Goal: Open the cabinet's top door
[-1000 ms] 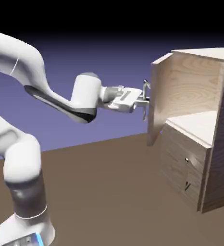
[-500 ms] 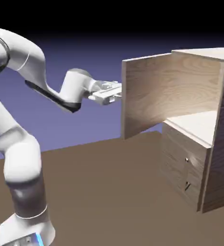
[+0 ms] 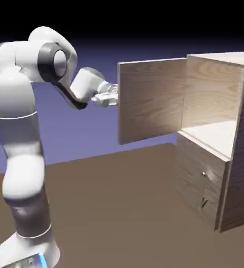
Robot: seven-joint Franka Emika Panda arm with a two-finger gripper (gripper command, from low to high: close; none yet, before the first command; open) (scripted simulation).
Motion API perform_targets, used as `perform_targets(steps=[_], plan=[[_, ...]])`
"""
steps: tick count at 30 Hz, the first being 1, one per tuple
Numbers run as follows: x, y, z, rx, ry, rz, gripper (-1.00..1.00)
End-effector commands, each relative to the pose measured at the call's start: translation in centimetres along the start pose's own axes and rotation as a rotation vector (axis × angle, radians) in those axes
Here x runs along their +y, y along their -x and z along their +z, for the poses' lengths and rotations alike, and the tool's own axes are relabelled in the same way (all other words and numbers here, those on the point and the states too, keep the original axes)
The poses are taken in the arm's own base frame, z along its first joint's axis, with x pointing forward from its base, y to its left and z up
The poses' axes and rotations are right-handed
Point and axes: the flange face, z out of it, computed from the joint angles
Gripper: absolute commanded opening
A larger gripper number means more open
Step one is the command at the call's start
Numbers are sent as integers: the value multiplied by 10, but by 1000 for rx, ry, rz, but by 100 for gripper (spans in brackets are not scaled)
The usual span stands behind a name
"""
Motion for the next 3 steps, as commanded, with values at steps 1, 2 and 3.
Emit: perform_targets(steps=[1,2,3], plan=[[2,-2,-5,-11,-10,0,-100],[4,-4,-9,-24,-23,0,-100],[6,-6,-13,-37,-37,0,-100]])
